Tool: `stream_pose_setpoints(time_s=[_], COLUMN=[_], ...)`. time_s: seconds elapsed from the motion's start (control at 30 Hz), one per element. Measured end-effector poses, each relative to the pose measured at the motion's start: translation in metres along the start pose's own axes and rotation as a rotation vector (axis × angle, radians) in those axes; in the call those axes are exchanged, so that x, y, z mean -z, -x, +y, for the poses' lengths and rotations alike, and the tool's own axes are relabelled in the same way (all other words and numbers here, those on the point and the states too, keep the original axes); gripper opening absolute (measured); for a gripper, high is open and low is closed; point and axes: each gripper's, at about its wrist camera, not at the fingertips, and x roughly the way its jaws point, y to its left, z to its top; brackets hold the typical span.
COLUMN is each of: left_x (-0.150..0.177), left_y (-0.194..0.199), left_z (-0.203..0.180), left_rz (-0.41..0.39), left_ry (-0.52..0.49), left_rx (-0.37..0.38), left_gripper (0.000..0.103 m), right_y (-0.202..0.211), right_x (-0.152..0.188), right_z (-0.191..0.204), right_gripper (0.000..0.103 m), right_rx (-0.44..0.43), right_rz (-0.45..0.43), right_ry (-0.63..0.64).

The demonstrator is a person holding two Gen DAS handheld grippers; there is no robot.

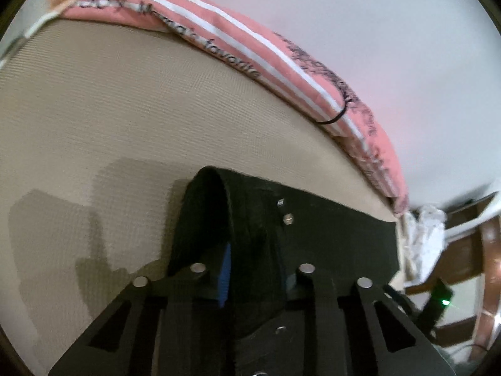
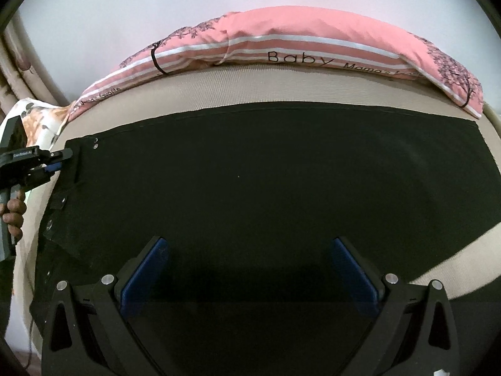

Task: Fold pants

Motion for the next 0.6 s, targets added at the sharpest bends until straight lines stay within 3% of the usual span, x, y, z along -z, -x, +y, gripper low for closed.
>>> stream_pose_setpoints(time_s=[0.17, 0.4, 0.57, 0.6], left_x=[-0.01, -0.026, -0.02, -0.018], left_y=[-0.007, -0.034, -0.043, -0.04], left_z=[-0.009, -0.008, -0.016, -0.019], left_rz=[0.038, 0.068, 0.018, 0.0], left_ry=[-0.058, -0.055, -0.054, -0.067], left_rx=[0.0, -0.009, -0.023, -0.023], left_gripper=[0.018, 0.018, 0.017, 0.009], right_y=[-0.012, -0.022, -0.025, -0.025], right_x=[-0.011, -0.021, -0.032, -0.036], right_z=[0.002, 0.005, 0.005, 0.004], right_gripper=[0.103, 0.103, 0.103, 0.103], right_rx=[0.004, -0.012, -0.034, -0.043], right_rz=[-0.003, -0.019, -0.03, -0.029], right_ry=[0.015, 0.043, 0.093, 0.111])
